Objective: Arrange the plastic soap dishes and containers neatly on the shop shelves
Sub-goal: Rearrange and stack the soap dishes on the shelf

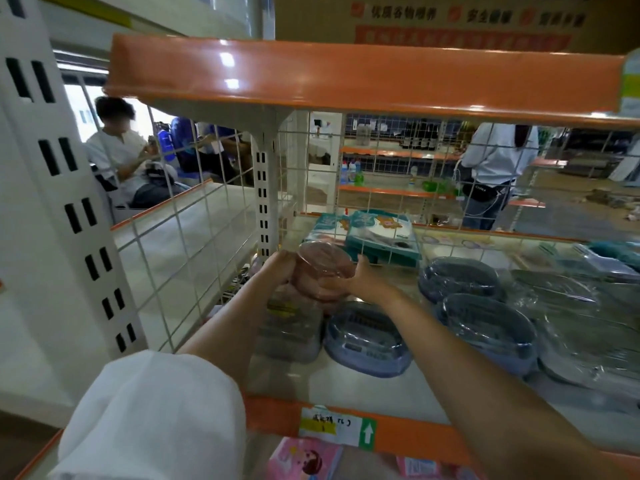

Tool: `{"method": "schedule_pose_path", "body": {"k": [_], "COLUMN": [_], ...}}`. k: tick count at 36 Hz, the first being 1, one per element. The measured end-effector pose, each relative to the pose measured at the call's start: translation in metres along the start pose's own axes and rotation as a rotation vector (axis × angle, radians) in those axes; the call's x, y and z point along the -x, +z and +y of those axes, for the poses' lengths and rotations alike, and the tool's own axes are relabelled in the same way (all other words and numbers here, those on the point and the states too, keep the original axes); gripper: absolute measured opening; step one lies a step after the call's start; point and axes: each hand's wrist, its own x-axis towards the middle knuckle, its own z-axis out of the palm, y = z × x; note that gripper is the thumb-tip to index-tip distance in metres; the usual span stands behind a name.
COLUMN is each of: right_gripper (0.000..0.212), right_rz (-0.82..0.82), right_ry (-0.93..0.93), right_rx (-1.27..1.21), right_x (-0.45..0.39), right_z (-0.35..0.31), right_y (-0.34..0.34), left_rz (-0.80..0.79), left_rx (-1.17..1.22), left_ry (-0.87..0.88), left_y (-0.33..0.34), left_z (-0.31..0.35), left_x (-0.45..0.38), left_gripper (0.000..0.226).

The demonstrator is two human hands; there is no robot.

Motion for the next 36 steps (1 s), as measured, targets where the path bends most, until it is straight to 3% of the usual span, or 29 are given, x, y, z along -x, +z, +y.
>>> {"method": "schedule_pose_path", "body": {"k": [2, 4, 9, 12, 15, 19, 22, 27, 29, 33, 36], "right_gripper": [0.074, 0.077, 0.053, 0.046, 0.049, 0.035, 0.04, 0.034, 0.041, 0.093, 0.096], "right_rz": [-0.046, -0.077, -0.11, -0.087, -0.06, -0.053, -0.06, -0.072, -0.076, -0.077, -0.1], "right_ry": [0.016, -0.016, -0.063, -0.036, -0.007, -0.041, -0.047, -0.01, 0.03, 0.093, 0.089], "right_rx": [0.011, 0.058, 0.07, 0.019, -0.006, -0.011, 0.034, 0.047, 0.067, 0.113, 0.12], "right_x": [-0.001, -0.001, -0.012, -0.015, -0.015, -0.016, -0.021, -0.026, -0.025, -0.026, -0.022], "right_z": [0.001, 0.0, 0.002, 0.004, 0.004, 0.002, 0.001, -0.001, -0.001, -0.001, -0.003], "right_y": [0.0, 0.005, 0.012, 0.007, 0.005, 0.009, 0.011, 0.012, 0.011, 0.008, 0.006], "left_rz": [0.008, -0.018, -0.022, -0.013, 0.052, 0.079, 0.134, 0.087, 0.052, 0.099, 0.151], "left_rx": [0.059, 0.075, 0.13, 0.021, -0.022, -0.147, -0.244, -0.457, -0.532, -0.549, -0.539], "left_ry": [-0.024, -0.019, -0.062, -0.021, -0.029, 0.019, 0.061, 0.109, 0.102, 0.149, 0.165], "left_y": [0.002, 0.004, -0.004, -0.013, -0.022, -0.028, -0.031, -0.032, -0.033, -0.035, -0.032], "left_z": [0.002, 0.005, 0.002, -0.002, -0.009, -0.011, -0.012, -0.018, -0.02, -0.022, -0.023], "left_x": [0.0, 0.004, 0.005, 0.004, -0.001, 0.003, 0.009, 0.01, 0.009, 0.007, 0.006], "left_gripper": [0.028, 0.033, 0.027, 0.036, 0.036, 0.033, 0.028, 0.029, 0.038, 0.043, 0.03]}}
